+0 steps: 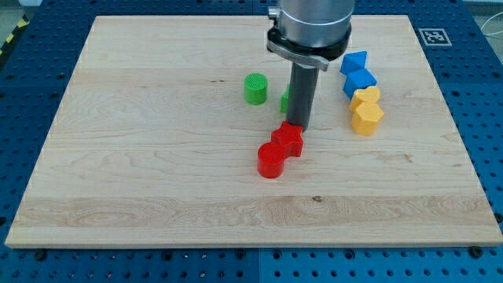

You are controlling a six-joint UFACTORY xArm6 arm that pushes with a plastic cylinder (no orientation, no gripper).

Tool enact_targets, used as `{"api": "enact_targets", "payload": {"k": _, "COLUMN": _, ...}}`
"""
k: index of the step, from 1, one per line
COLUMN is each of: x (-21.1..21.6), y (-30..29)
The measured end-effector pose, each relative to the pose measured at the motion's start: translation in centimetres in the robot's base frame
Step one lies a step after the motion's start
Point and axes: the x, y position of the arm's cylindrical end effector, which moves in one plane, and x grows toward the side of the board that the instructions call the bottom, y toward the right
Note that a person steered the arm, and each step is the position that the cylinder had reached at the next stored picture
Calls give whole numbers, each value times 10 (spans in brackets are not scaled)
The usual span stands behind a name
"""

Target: Move green star towards top center

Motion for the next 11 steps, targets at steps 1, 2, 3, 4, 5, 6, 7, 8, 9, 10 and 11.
{"api": "enact_targets", "payload": {"k": 1, "x": -16, "y": 1}}
{"api": "enact_targets", "payload": {"k": 2, "x": -37, "y": 1}}
{"api": "enact_targets", "payload": {"k": 3, "x": -52, "y": 1}}
{"api": "enact_targets", "payload": {"k": 4, "x": -52, "y": 1}}
{"api": "enact_targets", "payload": {"k": 5, "x": -61, "y": -2}}
{"api": "enact_targets", "payload": {"k": 6, "x": -82, "y": -10}}
{"api": "enact_targets", "payload": {"k": 7, "x": -97, "y": -14}}
{"api": "enact_targets", "payload": {"k": 8, "x": -115, "y": -18}}
{"api": "enact_targets", "payload": {"k": 9, "x": -133, "y": -25}}
{"api": "enact_targets", "payload": {"k": 10, "x": -154, "y": -30}}
{"api": "enact_targets", "payload": {"k": 11, "x": -179, "y": -32}}
